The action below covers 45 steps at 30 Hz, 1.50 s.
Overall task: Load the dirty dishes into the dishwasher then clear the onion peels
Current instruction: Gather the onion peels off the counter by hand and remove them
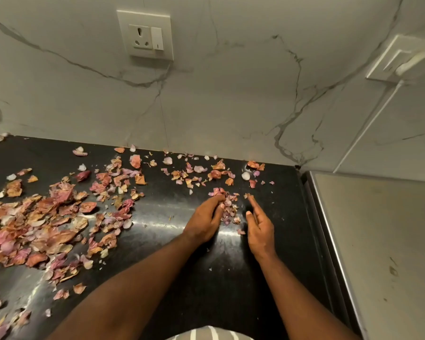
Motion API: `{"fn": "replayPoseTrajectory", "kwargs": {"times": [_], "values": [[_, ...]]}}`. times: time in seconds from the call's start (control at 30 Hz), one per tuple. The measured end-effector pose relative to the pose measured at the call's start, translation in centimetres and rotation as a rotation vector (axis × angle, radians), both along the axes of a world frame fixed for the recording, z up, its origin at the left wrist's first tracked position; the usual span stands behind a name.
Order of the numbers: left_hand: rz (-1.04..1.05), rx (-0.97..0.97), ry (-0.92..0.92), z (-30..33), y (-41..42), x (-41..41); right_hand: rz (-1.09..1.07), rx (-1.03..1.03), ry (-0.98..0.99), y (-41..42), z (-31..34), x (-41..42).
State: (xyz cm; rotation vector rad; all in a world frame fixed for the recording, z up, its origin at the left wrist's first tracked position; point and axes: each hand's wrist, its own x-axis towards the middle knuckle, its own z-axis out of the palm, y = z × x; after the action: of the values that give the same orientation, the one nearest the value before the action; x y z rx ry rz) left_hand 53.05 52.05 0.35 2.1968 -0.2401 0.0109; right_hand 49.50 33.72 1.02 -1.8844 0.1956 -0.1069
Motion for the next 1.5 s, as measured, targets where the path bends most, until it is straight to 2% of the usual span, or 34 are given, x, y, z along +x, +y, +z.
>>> {"fn": "replayPoseTrajectory", "kwargs": {"times": [0.07,0.1,0.17,0.23,0.3,0.37,0.43,0.5,0.63,0.77,0.87,0.93,1.03,1.13,1.2,1.27,1.37,1.43,1.5], "values": [[0.021,-0.115,-0.035,0.6,0.2,-0.2,-0.005,0.003,-0.01,0.1,-0.1,0.1],[0.065,-0.083,-0.068,0.7,0.4,0.0,0.004,0.002,-0.006,0.1,-0.4,0.2],[0.194,0.225,-0.088,0.4,0.8,0.8,0.04,-0.022,-0.017,0.2,-0.6,0.4],[0.298,0.544,0.087,0.0,1.5,1.3,0.067,-0.084,-0.04,0.6,-0.6,0.2],[0.268,0.648,0.187,-0.6,2.3,0.8,0.1,-0.2,-0.038,1.1,-0.3,0.0],[0.132,0.681,0.143,-1.6,3.1,0.0,0.14,-0.296,-0.013,1.4,-0.3,0.2],[0.045,0.61,0.078,-1.7,3.9,-0.4,0.158,-0.345,0.01,1.8,-0.5,1.0],[0.018,0.449,0.033,-1.0,4.6,-0.7,0.161,-0.416,0.066,2.3,-0.3,2.8],[0.072,0.091,0.064,-0.4,5.7,-1.0,0.229,-0.556,0.222,3.4,0.3,6.6],[0.127,-0.32,0.122,0.0,5.9,-1.5,0.361,-0.581,0.135,3.9,-0.2,6.4],[0.184,-0.475,0.123,0.6,6.0,-1.6,0.451,-0.546,0.069,3.0,-0.6,4.4],[0.207,-0.525,0.127,0.6,6.0,-1.6,0.44,-0.45,0.024,2.4,-0.4,3.3],[0.219,-0.518,0.158,0.5,6.1,-1.4,0.316,-0.238,-0.006,2.1,0.8,2.8],[0.216,-0.515,0.174,0.6,6.2,-1.4,0.208,-0.198,-0.065,2.4,1.9,4.1],[0.236,-0.526,0.177,1.0,6.2,-1.5,0.23,-0.196,-0.063,3.4,2.9,5.4],[0.255,-0.538,0.174,1.4,6.1,-1.7,0.319,-0.252,0.004,4.9,3.2,6.9],[0.261,-0.538,0.161,1.5,6.1,-1.7,0.55,-0.472,0.154,6.9,2.5,8.2],[0.269,-0.54,0.16,1.6,6.2,-1.6,0.631,-0.651,0.106,7.3,1.3,7.9],[0.279,-0.545,0.165,1.6,6.3,-1.6,0.62,-0.712,-0.034,6.8,0.4,6.8]]}}
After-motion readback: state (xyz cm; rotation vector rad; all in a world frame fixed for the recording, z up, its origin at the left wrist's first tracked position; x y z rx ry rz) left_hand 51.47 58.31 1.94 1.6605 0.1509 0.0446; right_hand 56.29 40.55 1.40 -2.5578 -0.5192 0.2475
